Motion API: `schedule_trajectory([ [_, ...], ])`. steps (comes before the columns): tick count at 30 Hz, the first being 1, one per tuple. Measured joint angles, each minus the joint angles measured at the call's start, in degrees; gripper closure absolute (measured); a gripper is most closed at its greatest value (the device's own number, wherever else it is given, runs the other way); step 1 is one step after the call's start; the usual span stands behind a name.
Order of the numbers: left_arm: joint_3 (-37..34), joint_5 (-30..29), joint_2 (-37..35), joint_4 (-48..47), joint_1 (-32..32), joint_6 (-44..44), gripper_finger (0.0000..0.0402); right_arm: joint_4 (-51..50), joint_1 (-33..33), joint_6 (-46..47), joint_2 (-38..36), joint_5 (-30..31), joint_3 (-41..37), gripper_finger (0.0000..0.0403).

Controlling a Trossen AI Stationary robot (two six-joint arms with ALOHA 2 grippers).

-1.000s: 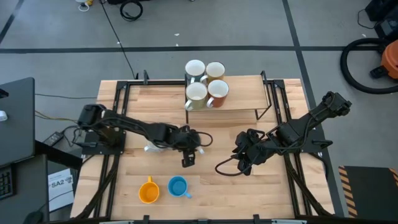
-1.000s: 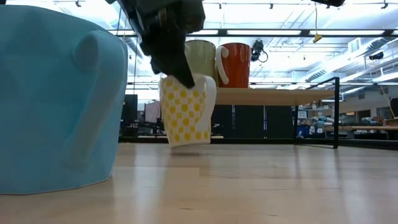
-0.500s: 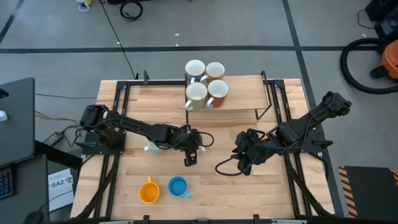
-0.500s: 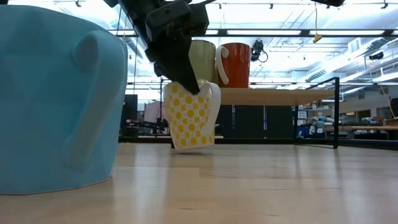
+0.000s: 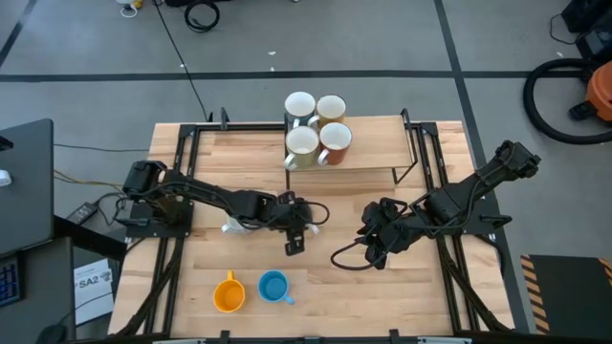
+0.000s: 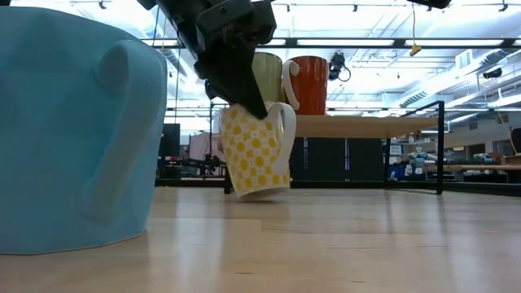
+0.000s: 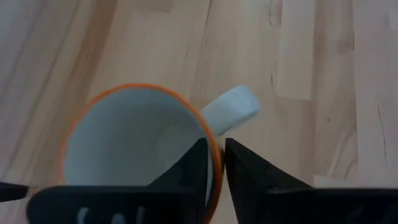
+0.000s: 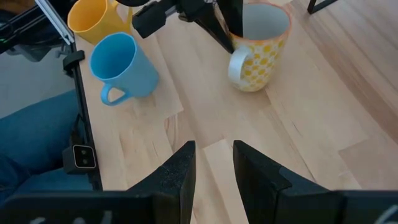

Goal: Place coffee mugs
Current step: Put the yellow patterned mug on the shelf

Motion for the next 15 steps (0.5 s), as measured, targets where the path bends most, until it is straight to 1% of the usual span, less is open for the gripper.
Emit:
schedule_trajectory([
  [10,0.1,0.1,-0.1,1.4,0.0,0.0,0.0252,0.0,0.0,0.0,0.0,-0.1,0.0,0.029],
  [15,0.1,0.0,-0.7,3.1,0.0,0.1,0.0236,0.0,0.0,0.0,0.0,-0.1,0.0,0.029],
])
